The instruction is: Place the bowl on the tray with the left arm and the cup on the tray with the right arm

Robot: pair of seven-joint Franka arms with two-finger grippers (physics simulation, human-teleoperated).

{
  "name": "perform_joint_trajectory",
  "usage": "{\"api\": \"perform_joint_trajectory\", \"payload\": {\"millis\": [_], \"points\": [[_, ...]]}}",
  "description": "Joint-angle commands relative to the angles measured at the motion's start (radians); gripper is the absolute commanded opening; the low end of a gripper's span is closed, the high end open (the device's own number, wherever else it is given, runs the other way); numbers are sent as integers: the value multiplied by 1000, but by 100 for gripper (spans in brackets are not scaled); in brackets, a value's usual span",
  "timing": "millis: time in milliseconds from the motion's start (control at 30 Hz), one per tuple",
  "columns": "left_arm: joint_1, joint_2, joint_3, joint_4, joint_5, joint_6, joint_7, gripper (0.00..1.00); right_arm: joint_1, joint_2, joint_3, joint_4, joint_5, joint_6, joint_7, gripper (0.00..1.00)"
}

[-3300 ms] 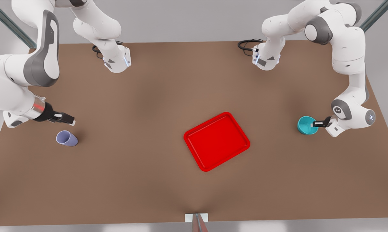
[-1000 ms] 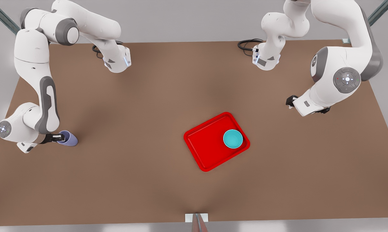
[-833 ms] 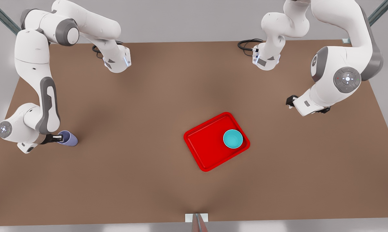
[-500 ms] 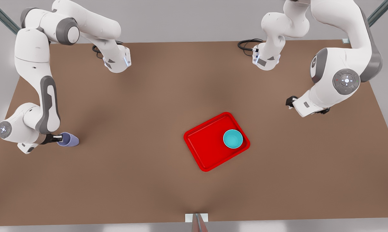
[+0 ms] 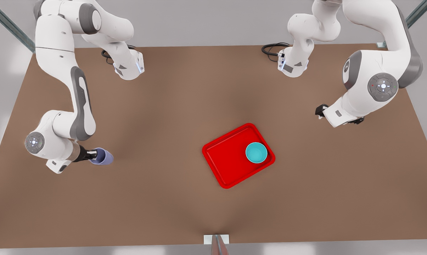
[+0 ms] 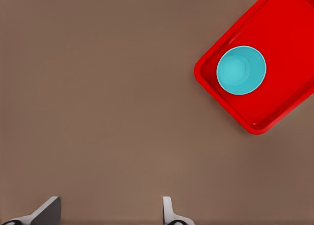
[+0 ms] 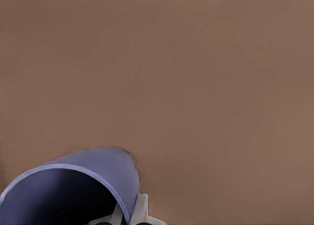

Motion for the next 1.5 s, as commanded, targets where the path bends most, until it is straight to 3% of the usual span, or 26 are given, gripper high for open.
{"api": "perform_joint_trajectory", "payload": {"millis": [0,133,467,833,1100,1300,1467], "points": [[0,0,0,0,0,0,0,100,21,0,-10,2,12,0,4,21],[0,3,0,0,0,2,2,100,118,18,-32,66,18,-18,124,21],[-12,17,-18,40,-53,-23,3,100,253,301,16,697,88,-391,472,21],[-14,17,-24,40,-49,-37,-2,100,406,505,16,1054,147,-420,471,21],[-12,22,-23,40,-47,-32,-2,100,493,624,20,1275,148,-392,471,21],[-12,25,-23,40,-47,-38,-2,100,555,704,20,1287,147,-228,495,21],[-12,35,-23,40,-47,-35,-2,100,579,776,53,1297,145,-200,500,21]]}}
